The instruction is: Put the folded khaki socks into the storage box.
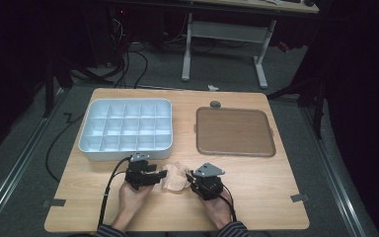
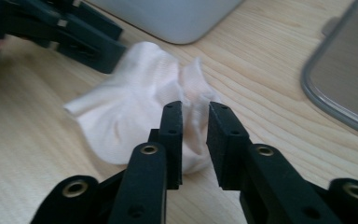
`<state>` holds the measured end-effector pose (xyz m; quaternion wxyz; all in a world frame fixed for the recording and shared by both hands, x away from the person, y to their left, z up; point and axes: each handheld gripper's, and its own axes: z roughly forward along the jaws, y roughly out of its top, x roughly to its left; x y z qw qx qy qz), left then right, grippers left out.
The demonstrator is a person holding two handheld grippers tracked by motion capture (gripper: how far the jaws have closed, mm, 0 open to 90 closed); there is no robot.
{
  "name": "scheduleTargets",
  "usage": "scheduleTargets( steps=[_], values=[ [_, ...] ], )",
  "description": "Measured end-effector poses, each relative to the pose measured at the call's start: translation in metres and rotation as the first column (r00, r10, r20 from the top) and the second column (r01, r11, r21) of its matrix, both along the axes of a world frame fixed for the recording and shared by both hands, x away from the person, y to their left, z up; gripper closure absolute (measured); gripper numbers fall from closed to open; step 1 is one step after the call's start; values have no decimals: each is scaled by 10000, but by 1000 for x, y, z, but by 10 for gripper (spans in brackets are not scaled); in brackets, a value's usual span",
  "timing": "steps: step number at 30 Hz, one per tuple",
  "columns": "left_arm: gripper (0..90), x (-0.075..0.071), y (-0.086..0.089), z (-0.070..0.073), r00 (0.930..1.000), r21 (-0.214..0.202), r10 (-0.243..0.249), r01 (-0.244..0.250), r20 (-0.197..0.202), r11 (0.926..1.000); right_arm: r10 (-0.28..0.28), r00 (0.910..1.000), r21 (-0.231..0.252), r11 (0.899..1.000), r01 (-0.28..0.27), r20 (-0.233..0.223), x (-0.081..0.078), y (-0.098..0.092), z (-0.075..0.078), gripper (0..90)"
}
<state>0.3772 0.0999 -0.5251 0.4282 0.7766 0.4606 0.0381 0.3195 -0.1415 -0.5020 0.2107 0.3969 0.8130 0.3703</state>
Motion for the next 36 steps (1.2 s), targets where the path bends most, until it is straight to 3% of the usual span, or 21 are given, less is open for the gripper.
scheduleTargets(
  steps=[7, 14, 20, 25, 30, 36],
  values=[
    [477, 4, -4, -4, 9998, -27, 73, -74, -206, 10000, 760, 9965, -136, 9970, -765, -337, 4, 20, -5, 850],
    [579, 4, -9, -3, 9998, 368, -139, 144, -148, 9992, 789, 9952, -284, 9963, -806, -584, 8, 28, -13, 860],
    [716, 4, -13, -4, 9990, 326, -389, 397, -238, 9987, 852, 9934, -353, 9955, -882, -770, 10, 30, -20, 864],
    [835, 7, -11, -6, 9972, -23, -556, 556, -500, 9985, 837, 9934, -355, 9956, -867, -784, 9, 30, -21, 865],
    [853, 9, -7, -7, 9956, -361, -682, 660, -647, 9972, 815, 9933, -310, 9960, -843, -820, 10, 29, -22, 866],
    [857, 7, -3, -3, 9959, -607, -749, 718, -505, 9956, 864, 9929, -329, 9955, -893, -815, 10, 30, -22, 871]
  ],
)
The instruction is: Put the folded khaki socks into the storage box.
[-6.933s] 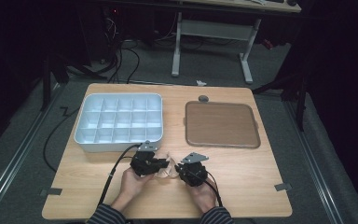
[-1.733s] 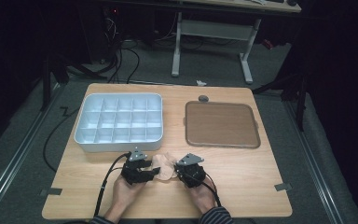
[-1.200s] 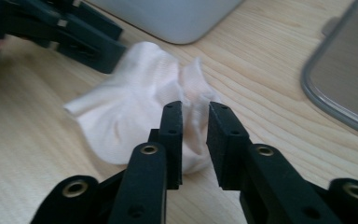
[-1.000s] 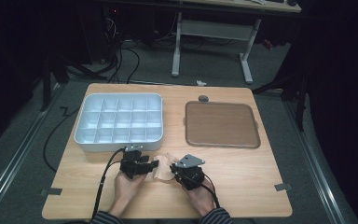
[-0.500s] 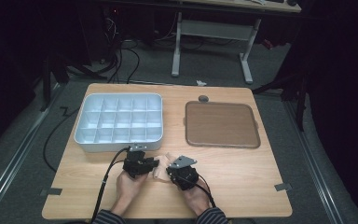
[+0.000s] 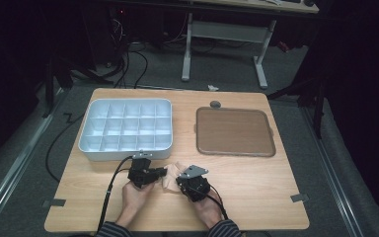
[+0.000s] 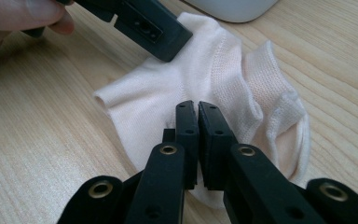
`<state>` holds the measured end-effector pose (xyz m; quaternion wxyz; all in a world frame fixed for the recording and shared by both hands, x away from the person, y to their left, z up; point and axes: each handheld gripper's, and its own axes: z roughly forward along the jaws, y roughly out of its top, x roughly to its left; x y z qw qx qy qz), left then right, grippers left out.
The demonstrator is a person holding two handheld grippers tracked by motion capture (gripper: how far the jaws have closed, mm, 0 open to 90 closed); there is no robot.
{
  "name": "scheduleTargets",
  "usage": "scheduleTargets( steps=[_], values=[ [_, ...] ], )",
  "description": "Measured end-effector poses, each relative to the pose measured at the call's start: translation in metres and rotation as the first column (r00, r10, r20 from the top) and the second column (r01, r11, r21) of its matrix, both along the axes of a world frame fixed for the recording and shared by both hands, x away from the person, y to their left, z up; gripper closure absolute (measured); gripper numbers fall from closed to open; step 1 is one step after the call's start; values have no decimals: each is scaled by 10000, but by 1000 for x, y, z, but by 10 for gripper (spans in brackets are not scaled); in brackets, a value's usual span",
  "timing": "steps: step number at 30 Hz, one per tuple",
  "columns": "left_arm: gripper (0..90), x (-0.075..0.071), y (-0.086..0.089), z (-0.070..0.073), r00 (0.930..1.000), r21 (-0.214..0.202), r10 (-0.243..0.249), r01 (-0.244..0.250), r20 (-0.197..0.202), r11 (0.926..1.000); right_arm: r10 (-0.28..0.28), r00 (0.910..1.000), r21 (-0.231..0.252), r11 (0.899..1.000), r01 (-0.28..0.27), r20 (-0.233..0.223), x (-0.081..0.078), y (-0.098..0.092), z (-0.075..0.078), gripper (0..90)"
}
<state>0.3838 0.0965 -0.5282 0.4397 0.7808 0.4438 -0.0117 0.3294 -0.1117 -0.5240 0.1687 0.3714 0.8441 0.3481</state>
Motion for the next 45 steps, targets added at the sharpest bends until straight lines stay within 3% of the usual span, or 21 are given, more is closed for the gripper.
scheduleTargets(
  steps=[21, 31, 39, 45],
  values=[
    [861, -8, 8, 14, 9977, -676, -318, 358, 597, 9971, 36, 9998, 99, 9999, -34, -178, 2, 4, 0, 881],
    [863, -13, 16, 20, 9952, -977, -308, 399, 928, 9944, 492, 9978, 134, 9987, -486, -453, 5, 18, 1, 890],
    [864, -13, 18, 20, 9954, -1350, -207, 333, 934, 9903, 939, 9934, 251, 9954, -924, -663, 6, 32, 1, 893],
    [866, -12, 18, 18, 9970, -950, -83, 157, 770, 9954, 899, 9947, 292, 9956, -886, -490, 3, 30, 6, 858]
  ],
)
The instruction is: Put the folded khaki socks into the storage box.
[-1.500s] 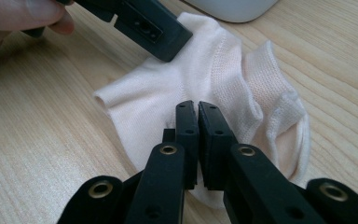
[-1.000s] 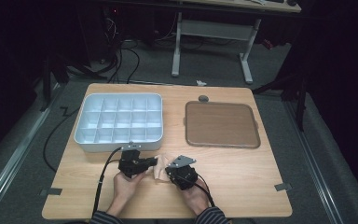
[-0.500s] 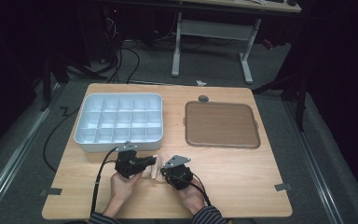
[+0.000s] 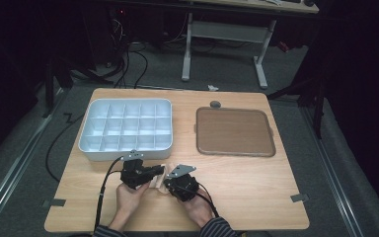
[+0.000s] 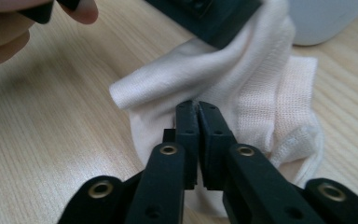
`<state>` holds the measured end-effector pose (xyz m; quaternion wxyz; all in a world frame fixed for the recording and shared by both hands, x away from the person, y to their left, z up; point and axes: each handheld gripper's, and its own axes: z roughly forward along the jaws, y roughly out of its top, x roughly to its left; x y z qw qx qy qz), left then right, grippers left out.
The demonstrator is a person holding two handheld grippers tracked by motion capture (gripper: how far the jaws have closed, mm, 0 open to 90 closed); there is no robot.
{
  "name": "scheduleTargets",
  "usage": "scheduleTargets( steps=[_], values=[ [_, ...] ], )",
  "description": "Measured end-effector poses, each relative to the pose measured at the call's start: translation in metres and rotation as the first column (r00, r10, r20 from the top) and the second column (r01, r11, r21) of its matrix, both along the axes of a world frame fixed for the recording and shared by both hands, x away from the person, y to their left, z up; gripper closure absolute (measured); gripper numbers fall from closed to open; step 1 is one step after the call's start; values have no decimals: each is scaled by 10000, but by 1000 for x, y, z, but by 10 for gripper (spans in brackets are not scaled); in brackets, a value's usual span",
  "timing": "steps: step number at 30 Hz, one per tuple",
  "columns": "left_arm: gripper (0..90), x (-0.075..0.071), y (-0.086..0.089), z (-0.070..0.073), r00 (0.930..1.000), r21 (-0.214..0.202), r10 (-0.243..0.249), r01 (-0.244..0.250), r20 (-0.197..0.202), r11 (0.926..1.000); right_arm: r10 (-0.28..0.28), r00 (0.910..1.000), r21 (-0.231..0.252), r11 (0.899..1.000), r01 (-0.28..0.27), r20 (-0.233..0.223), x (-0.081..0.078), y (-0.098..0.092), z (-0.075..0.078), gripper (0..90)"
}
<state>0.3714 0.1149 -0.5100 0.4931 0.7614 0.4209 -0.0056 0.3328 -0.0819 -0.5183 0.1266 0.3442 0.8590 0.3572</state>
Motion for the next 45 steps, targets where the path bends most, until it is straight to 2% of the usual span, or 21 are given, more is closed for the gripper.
scheduleTargets(
  steps=[3, 5, 10, 14, 19, 28, 36, 39, 45],
  values=[
    [866, -1, 1, -1, 9999, 147, 60, -59, -104, 9999, -360, 9988, 414, 9985, 345, 343, -1, -8, 8, 854],
    [866, 0, 1, -1, 9999, 202, 35, -33, -110, 9998, -641, 9971, 513, 9968, 621, 398, 1, -13, 11, 862],
    [866, -1, 0, -2, 9998, 199, 12, -8, -204, 9998, -1061, 9940, 321, 9939, 1052, 266, 11, -19, 12, 889],
    [866, -1, 0, -2, 9997, 195, -79, 84, -228, 9998, -1181, 9930, 228, 9928, 1180, 29, 17, -17, 6, 895],
    [865, -2, 1, 0, 9997, 77, -217, 218, -136, 9997, -1197, 9928, -17, 9928, 1197, -43, 20, -13, 1, 898],
    [865, -5, 0, 3, 9988, -213, -420, 426, 266, 9989, -833, 9962, -155, 9964, 829, -247, 20, -5, -1, 899],
    [869, -5, 4, 5, 9982, -346, -348, 365, 484, 9987, -234, 9986, -267, 9994, 222, -466, 20, 15, -1, 900],
    [875, -4, 2, 3, 9986, -350, -334, 349, 417, 9988, 10, 9986, -206, 9998, -21, -522, 21, 20, -1, 899],
    [880, -2, 3, 1, 9998, -240, -188, 191, 113, 9995, 45, 9994, -176, 9998, -51, -340, 20, 19, 0, 891]
  ],
)
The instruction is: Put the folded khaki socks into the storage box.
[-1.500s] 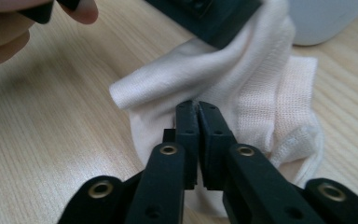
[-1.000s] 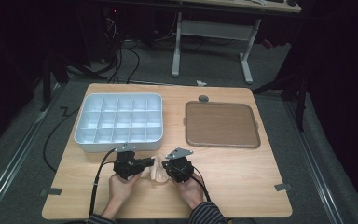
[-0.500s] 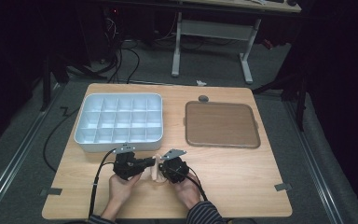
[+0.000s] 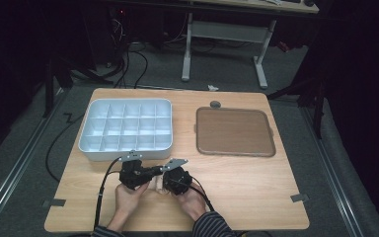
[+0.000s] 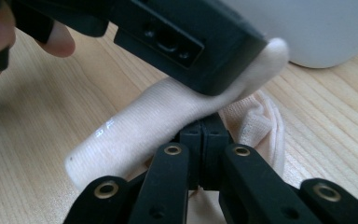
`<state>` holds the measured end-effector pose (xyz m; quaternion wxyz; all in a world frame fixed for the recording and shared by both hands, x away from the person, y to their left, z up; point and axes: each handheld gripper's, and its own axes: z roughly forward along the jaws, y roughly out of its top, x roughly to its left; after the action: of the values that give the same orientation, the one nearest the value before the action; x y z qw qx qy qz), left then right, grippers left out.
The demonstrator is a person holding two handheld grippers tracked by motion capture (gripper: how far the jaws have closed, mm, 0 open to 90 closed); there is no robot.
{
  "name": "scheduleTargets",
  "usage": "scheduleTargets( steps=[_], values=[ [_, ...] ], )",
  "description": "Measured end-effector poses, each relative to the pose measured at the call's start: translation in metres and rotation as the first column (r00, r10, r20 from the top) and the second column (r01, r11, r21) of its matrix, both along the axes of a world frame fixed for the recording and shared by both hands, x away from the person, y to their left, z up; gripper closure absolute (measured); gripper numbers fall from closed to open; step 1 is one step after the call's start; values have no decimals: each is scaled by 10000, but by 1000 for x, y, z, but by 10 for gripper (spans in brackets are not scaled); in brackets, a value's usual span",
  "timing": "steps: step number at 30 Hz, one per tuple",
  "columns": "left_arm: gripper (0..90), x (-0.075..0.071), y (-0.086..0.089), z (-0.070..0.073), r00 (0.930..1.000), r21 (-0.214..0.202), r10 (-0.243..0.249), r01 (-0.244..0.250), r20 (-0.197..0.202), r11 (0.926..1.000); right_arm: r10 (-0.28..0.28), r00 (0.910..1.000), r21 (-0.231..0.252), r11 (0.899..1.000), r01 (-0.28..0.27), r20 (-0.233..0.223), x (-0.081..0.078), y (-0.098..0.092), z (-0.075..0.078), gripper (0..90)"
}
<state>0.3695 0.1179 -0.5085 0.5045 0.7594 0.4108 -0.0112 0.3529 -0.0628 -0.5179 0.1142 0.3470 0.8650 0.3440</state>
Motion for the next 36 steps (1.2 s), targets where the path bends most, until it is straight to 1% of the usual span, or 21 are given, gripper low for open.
scheduleTargets(
  steps=[3, 5, 7, 9, 11, 13, 16, 18, 22, 24, 25, 26, 28, 30, 32, 34, 36],
  values=[
    [881, 0, 2, 1, 10000, 69, 69, -69, 19, 10000, -88, 9998, -9, 10000, 88, 177, -2, -3, 4, 843],
    [882, 0, 2, 1, 9999, 171, 130, -130, 4, 9998, -239, 9990, 127, 9996, 234, 387, -5, -8, 9, 830],
    [881, 0, 3, 1, 9999, 246, 134, -134, -4, 9996, -481, 9965, 252, 9986, 464, 686, -7, -16, 15, 814],
    [881, -1, 3, 0, 9998, 261, 185, -184, -33, 9995, -753, 9936, 524, 9961, 711, 840, -9, -24, 20, 798],
    [881, -1, 3, 0, 9998, 278, 213, -213, -27, 9994, -1054, 9888, 639, 9930, 991, 1054, -10, -33, 26, 786],
    [881, -1, 2, 0, 9997, 288, 235, -234, -32, 9993, -1232, 9870, 695, 9908, 1164, 1033, -10, -38, 27, 775],
    [881, -1, 1, 1, 9996, 309, 279, -278, -46, 9991, -1353, 9870, 554, 9899, 1308, 864, -9, -44, 23, 762],
    [881, -1, 1, 1, 9995, 334, 300, -298, -36, 9990, -1388, 9875, 588, 9892, 1346, 752, -9, -44, 19, 755],
    [881, -1, -1, 2, 9995, 338, 303, -302, -36, 9990, -1299, 9888, 825, 9889, 1238, 732, -12, -43, 15, 717],
    [881, 0, -2, 2, 9996, 338, 289, -289, -15, 9990, -1290, 9892, 718, 9897, 1240, 690, -13, -41, 14, 702],
    [881, 0, -3, 3, 9996, 346, 266, -266, 7, 9990, -1293, 9893, 578, 9904, 1255, 673, -12, -41, 12, 699],
    [881, -1, -4, 3, 9997, 319, 263, -263, 5, 9991, -1309, 9898, 520, 9904, 1280, 559, -10, -41, 10, 698],
    [881, -1, -5, 4, 9997, 332, 227, -228, 22, 9992, -1321, 9908, 338, 9908, 1311, 293, -7, -40, 6, 715],
    [881, 0, -7, 5, 9999, 359, 150, -152, 51, 9992, -1152, 9933, 201, 9932, 1151, 22, -5, -39, 1, 782],
    [881, 0, -9, 5, 9999, 339, 72, -75, 79, 9994, -981, 9952, 130, 9951, 981, -37, -5, -37, -3, 821],
    [881, 0, -12, 7, 9999, 357, 0, -5, 139, 9994, -1016, 9948, 248, 9945, 1019, -100, -5, -38, -3, 835],
    [881, 1, -14, 8, 9999, 226, -53, 50, 119, 9997, -981, 9951, 217, 9949, 982, -92, -5, -38, -3, 839]
  ],
)
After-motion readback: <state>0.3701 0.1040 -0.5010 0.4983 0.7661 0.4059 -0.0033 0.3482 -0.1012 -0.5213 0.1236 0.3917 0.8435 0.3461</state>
